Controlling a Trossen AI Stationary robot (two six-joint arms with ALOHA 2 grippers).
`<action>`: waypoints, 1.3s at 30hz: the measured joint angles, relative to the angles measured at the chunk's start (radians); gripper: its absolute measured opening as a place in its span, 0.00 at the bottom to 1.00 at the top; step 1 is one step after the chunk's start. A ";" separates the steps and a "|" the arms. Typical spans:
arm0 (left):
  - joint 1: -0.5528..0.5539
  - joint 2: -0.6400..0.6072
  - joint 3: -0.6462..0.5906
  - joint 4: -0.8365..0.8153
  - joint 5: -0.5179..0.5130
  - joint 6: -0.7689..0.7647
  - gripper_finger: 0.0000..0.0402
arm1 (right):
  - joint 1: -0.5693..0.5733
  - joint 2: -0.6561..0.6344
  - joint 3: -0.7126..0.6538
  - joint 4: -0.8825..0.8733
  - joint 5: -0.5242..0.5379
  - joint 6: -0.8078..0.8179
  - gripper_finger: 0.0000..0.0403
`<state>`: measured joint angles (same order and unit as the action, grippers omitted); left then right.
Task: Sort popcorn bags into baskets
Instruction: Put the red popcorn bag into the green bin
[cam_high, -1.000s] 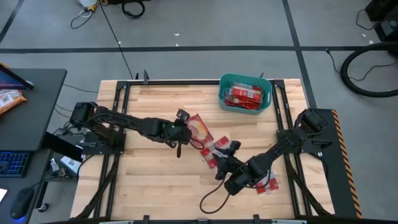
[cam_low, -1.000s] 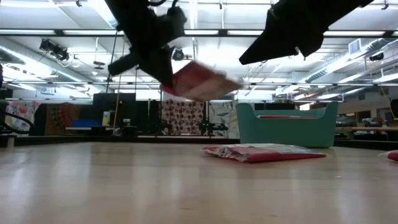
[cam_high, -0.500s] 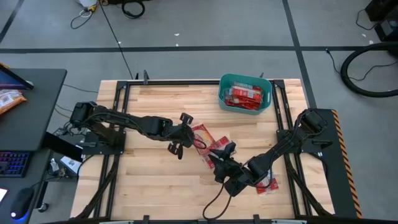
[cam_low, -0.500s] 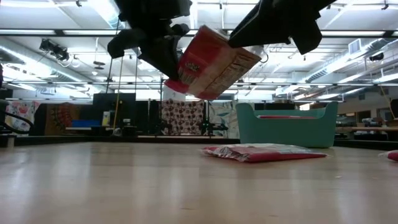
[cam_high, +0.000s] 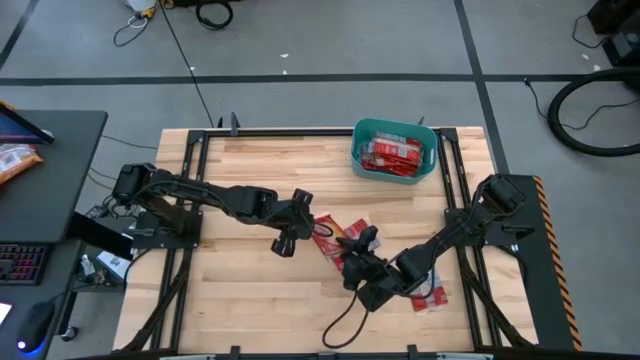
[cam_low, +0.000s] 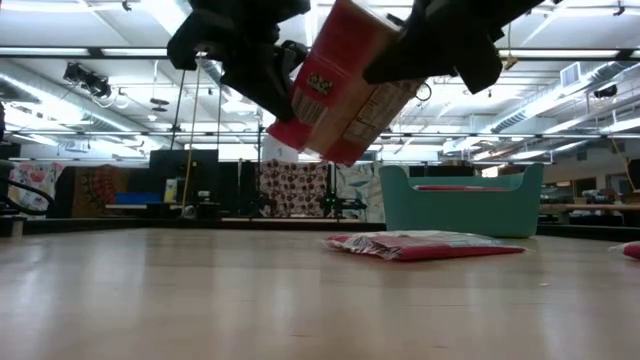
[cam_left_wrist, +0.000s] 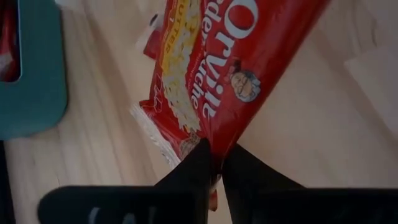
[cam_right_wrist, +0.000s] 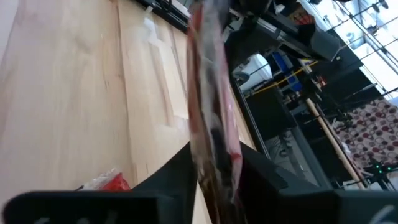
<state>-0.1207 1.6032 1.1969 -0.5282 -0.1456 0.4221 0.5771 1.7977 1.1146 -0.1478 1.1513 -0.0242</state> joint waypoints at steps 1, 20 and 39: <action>0.000 0.000 0.000 0.000 0.002 0.000 0.10 | -0.003 0.000 0.000 -0.006 -0.001 0.005 0.25; -0.012 -0.077 -0.001 -0.116 -0.108 -0.233 0.36 | -0.004 -0.006 0.000 -0.265 0.058 0.212 0.10; -0.129 -0.129 -0.318 0.174 -0.124 -0.359 0.36 | -0.191 -0.242 0.013 -0.374 0.091 0.084 0.08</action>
<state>-0.2502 1.4739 0.8787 -0.3537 -0.2691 0.0631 0.3863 1.5554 1.1278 -0.5222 1.2419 0.0597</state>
